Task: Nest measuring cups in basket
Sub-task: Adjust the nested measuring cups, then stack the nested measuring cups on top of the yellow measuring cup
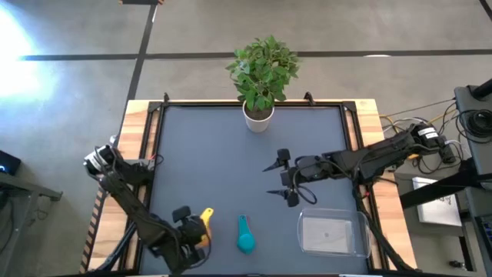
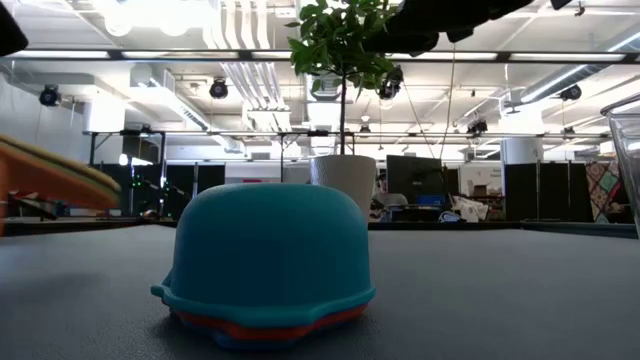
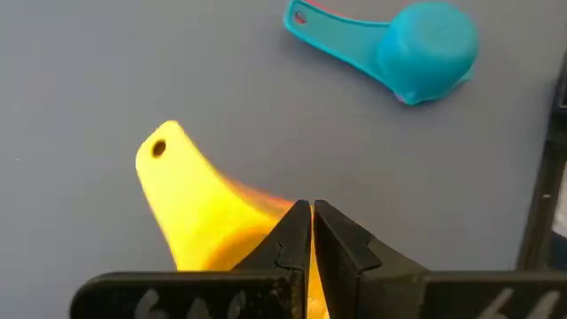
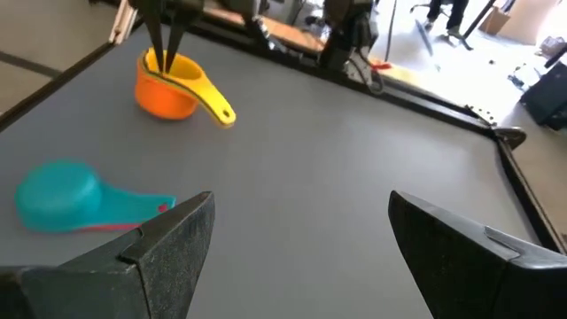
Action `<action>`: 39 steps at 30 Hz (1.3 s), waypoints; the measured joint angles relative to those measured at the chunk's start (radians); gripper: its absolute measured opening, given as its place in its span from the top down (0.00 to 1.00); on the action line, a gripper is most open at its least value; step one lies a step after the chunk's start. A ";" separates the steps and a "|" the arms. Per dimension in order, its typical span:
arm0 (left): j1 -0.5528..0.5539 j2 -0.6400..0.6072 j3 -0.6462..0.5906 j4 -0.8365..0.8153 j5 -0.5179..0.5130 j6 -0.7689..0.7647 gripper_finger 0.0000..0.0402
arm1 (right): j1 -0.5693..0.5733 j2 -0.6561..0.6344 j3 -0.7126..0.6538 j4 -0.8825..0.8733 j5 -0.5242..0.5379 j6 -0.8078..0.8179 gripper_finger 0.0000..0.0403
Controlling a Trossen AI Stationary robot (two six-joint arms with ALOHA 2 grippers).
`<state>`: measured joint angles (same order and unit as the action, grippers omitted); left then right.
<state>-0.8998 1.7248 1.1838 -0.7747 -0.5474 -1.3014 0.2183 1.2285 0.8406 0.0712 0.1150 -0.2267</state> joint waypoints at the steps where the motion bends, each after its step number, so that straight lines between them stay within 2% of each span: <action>1: -0.005 -0.004 -0.009 -0.001 -0.012 -0.007 1.00 | -0.003 0.004 0.000 0.012 -0.005 -0.001 0.19; 7: 0.011 -0.018 -0.027 0.022 -0.053 0.031 1.00 | -0.003 0.033 0.000 0.014 -0.018 -0.027 0.19; 13: 0.063 -0.017 -0.025 0.159 -0.100 0.222 1.00 | -0.003 0.045 0.000 -0.004 -0.032 -0.027 0.19; 17: 0.112 -0.016 -0.036 0.292 -0.089 0.343 1.00 | -0.002 0.045 0.000 -0.032 -0.126 0.003 0.19; 21: 0.174 -0.008 -0.055 0.402 -0.010 0.438 1.00 | 0.019 0.089 0.003 -0.038 -0.196 0.052 0.19; 27: 0.250 0.038 -0.060 0.490 0.086 0.548 1.00 | 0.048 0.260 0.033 -0.048 -0.208 0.082 0.19; 31: 0.278 0.075 -0.061 0.494 0.122 0.552 1.00 | 0.056 0.378 0.095 -0.045 -0.245 0.087 0.19; 39: 0.307 0.149 -0.061 0.575 0.182 0.544 1.00 | 0.066 0.599 0.271 -0.132 -0.240 0.096 0.19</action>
<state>-0.5928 1.8740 1.1233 -0.1993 -0.3658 -0.7573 0.2839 1.8275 1.1117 -0.0611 -0.1247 -0.1310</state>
